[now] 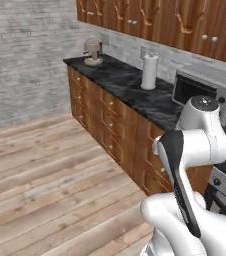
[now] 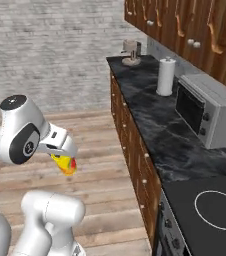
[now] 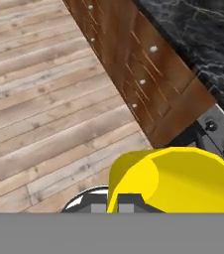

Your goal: Pick the cup and bowl from the counter and place them on the counter next to the sink.

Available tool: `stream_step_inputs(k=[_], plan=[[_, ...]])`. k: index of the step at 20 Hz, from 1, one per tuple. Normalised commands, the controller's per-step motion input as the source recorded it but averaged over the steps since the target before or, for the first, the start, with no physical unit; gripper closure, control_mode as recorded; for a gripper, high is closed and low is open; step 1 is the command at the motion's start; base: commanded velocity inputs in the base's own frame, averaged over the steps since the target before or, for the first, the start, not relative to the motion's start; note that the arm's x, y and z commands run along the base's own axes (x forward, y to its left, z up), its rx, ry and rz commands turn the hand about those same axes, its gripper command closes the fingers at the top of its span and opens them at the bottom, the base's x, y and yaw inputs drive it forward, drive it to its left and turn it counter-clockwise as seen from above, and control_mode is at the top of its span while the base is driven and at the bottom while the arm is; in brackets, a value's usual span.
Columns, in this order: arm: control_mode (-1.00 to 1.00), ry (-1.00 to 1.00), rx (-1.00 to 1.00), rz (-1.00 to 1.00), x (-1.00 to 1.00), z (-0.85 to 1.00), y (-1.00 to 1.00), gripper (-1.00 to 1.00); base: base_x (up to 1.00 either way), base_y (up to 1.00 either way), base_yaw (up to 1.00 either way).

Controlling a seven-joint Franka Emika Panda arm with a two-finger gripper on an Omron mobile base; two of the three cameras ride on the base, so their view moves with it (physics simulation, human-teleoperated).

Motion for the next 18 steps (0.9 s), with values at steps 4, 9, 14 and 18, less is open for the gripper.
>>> stream_step_inputs(k=[4,9,14,18], plan=[[1.00,0.00,0.00,0.00,0.00,0.00,0.00,1.00,0.00,0.00,1.00],[1.00,0.00,0.00,0.00,0.00,0.00,0.00,1.00,0.00,0.00,1.00],[1.00,0.00,0.00,0.00,0.00,0.00,0.00,1.00,0.00,0.00,1.00],[1.00,0.00,0.00,0.00,0.00,0.00,0.00,1.00,0.00,0.00,1.00]])
